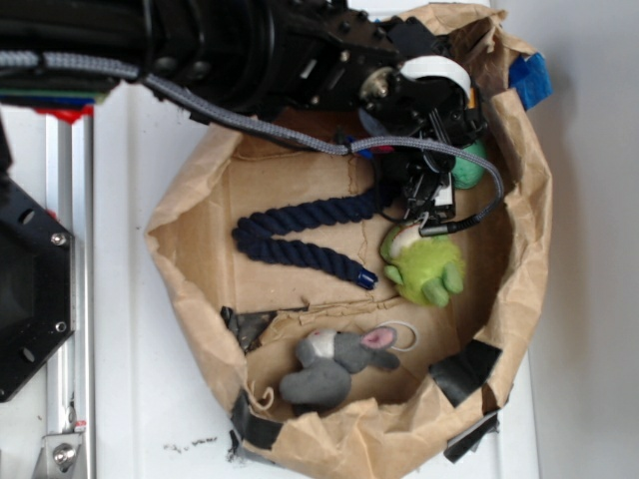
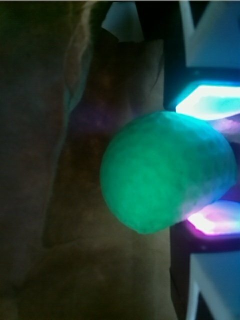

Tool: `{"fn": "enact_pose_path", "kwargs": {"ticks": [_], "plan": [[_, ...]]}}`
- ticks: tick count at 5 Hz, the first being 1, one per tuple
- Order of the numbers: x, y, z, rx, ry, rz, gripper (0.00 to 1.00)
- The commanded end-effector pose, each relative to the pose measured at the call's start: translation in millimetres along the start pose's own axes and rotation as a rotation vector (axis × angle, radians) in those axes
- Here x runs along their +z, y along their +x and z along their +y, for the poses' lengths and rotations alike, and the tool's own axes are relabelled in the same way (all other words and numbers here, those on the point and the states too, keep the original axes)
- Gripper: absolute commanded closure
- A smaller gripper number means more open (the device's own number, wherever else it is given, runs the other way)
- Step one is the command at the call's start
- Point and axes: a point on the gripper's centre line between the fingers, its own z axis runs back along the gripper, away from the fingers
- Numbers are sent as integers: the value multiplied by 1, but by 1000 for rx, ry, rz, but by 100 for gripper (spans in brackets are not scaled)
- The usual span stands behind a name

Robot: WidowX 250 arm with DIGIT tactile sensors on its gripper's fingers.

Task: Grab the green ball.

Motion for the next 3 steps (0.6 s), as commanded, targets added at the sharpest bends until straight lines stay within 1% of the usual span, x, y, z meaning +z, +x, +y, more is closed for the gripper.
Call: {"fn": "enact_pose_path", "kwargs": {"ticks": [1,2,3], "plan": [[7,11,-2,-77,22,-33,100],[6,10,-1,-77,26,-32,100],[17,12,0,-57,19,-41,100]]}}
